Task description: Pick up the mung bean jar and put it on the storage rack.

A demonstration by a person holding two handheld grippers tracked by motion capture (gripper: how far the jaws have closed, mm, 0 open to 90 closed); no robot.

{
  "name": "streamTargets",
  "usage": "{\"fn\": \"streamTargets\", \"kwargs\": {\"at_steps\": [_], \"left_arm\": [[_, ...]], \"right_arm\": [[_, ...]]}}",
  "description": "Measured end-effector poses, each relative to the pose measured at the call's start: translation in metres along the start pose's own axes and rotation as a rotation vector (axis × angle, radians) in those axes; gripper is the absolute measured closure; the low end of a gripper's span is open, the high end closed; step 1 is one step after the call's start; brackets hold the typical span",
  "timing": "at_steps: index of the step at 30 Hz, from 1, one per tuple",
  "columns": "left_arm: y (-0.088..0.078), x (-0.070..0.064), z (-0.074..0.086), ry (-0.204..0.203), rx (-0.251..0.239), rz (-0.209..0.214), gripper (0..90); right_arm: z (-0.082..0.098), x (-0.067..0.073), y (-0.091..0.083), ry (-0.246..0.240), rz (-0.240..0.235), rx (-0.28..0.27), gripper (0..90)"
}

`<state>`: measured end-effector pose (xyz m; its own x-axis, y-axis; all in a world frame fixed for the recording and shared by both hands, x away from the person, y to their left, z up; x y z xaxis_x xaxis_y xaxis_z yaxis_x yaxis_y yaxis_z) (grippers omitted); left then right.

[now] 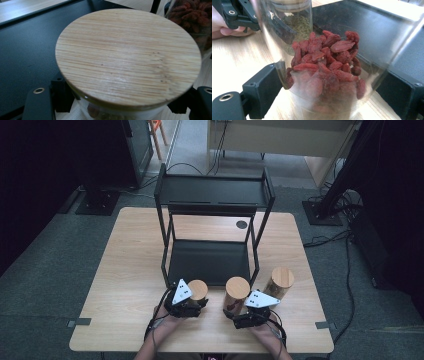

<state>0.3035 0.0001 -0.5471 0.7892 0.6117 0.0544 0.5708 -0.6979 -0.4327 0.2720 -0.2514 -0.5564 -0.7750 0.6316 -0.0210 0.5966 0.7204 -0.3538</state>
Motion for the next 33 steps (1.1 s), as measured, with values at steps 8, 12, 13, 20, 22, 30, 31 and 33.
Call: {"fn": "streamTargets", "kwargs": {"at_steps": [8,12,13,20,22,30,31,33], "left_arm": [[-0.001,0.0,-0.003,0.02,-0.013,-0.019,25.4],[-0.001,0.001,-0.004,0.012,0.001,-0.021,25.4],[-0.001,0.002,-0.004,0.011,0.004,-0.019,25.4],[0.0,0.0,-0.012,0.028,0.005,-0.01,25.4],[0.0,-0.001,-0.014,0.037,0.008,-0.012,25.4],[0.004,-0.001,-0.022,0.047,0.008,-0.025,25.4],[0.005,0.0,-0.023,0.049,0.007,-0.025,25.4],[0.006,0.001,-0.025,0.049,0.011,-0.025,25.4]], "right_arm": [[0.0,0.0,0.0,-0.004,0.002,-0.001,9.8],[0.0,0.0,0.0,-0.001,0.002,-0.003,9.8],[0.0,0.0,0.0,-0.001,0.002,-0.003,9.8],[0.0,0.001,-0.001,-0.008,0.005,-0.003,9.9],[0.0,0.001,-0.001,-0.007,0.006,-0.004,9.8],[0.0,0.001,0.0,-0.01,-0.002,-0.002,10.1],[0.0,0.001,-0.001,-0.007,-0.002,-0.003,10.1],[0.0,0.0,0.0,-0.006,-0.003,-0.003,10.1]]}}
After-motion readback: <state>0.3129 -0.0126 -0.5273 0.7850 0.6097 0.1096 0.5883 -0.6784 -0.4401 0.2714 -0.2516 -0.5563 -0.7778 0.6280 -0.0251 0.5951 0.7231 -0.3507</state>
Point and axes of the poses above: each handheld gripper's, and its own axes: y roughly forward along the jaws, z roughly out of its underside, x roughly to its left, the point moved 2 cm from there along y, roughly forward along the jaws, and after that the axes turned 3 degrees about -x, right-handed, at the moved point
